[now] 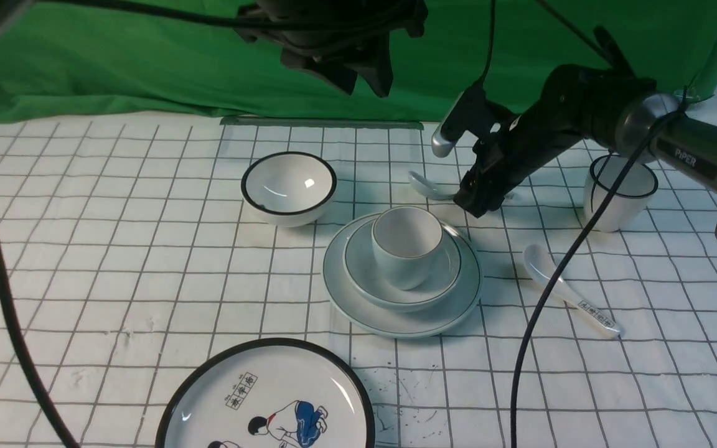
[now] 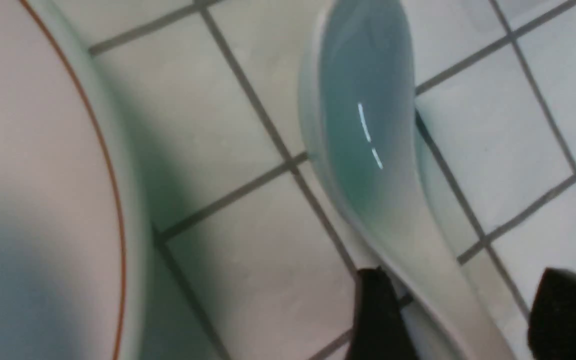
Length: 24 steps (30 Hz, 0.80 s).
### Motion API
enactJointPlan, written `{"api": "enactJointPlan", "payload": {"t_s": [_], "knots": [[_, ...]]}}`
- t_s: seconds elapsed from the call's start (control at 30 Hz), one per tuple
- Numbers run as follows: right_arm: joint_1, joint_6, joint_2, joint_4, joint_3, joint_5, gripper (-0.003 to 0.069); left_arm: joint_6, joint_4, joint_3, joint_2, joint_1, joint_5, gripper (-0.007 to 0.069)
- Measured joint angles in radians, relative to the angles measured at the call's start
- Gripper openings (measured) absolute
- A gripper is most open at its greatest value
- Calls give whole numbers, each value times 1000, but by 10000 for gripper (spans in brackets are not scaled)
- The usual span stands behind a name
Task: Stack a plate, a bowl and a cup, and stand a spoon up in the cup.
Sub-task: Use the right arm to grab a blue soup spoon, then use the right arm to put the blue soup spoon into the blue teacup in the middle
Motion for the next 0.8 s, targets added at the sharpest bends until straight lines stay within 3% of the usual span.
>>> {"api": "enactJointPlan", "payload": {"t_s": [0.07, 0.13, 0.17, 0.37, 0.43, 0.57, 0.8], "knots": [[0, 1, 1, 1, 0, 0, 306, 0, -3, 0, -7, 0, 0, 267], [0, 11, 2, 2, 0, 9, 128, 0, -14, 0, -19, 0, 2, 267], [0, 16, 2, 2, -1, 14, 92, 0, -18, 0, -21, 0, 2, 266], [0, 111, -42, -12, -36, 201, 80, 0, -31, 0, -59, 0, 4, 266], [0, 208, -111, -12, -66, 371, 80, 0, -32, 0, -89, 0, 4, 265], [0, 310, -243, -11, -76, 548, 80, 14, -13, 0, -149, 0, 5, 244], [39, 458, -545, 0, 93, 553, 80, 44, 19, 104, -335, 0, 1, 156]]}}
